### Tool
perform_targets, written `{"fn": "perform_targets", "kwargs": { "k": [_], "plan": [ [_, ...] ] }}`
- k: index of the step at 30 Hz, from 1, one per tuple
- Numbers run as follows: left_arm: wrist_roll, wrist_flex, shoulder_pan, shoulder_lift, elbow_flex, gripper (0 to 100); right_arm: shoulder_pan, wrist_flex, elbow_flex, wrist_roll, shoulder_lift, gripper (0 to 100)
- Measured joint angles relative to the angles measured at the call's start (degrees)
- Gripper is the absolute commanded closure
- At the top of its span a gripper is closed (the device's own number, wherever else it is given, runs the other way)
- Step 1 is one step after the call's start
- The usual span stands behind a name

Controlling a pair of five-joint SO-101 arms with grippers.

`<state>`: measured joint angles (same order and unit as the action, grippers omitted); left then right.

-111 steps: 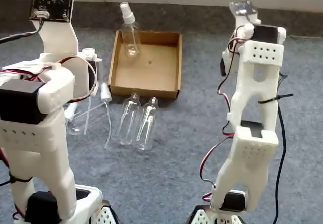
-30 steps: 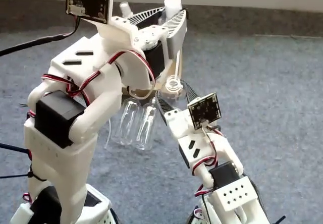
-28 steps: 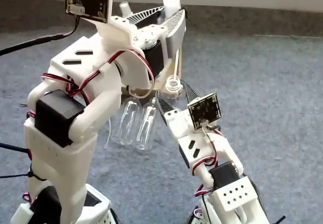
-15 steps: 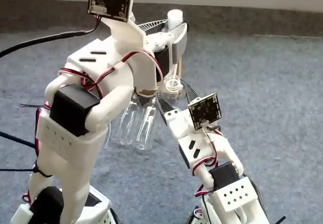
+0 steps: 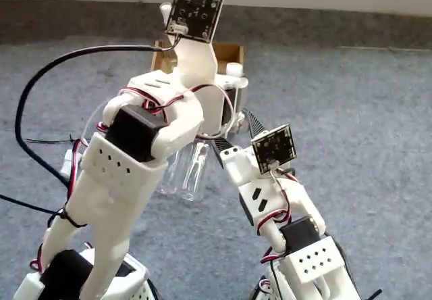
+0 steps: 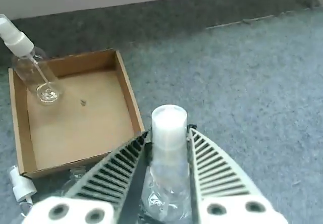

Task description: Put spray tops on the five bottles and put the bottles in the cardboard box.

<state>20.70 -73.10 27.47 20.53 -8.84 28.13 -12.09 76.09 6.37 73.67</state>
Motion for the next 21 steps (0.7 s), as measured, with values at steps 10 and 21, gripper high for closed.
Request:
{"fn": "perform_targets", "kwargs": {
  "k": [10,21],
  "plan": [
    [-3.5,-9.9,-0.4,0.0,-4.3,79,-0.1,0.0,0.0,0.0,0.1,99.5],
    [-4.5,-11.8,-5.7,-0.3,-15.0,79,0.0,0.0,0.0,0.0,0.0,99.5]
  ]
}}
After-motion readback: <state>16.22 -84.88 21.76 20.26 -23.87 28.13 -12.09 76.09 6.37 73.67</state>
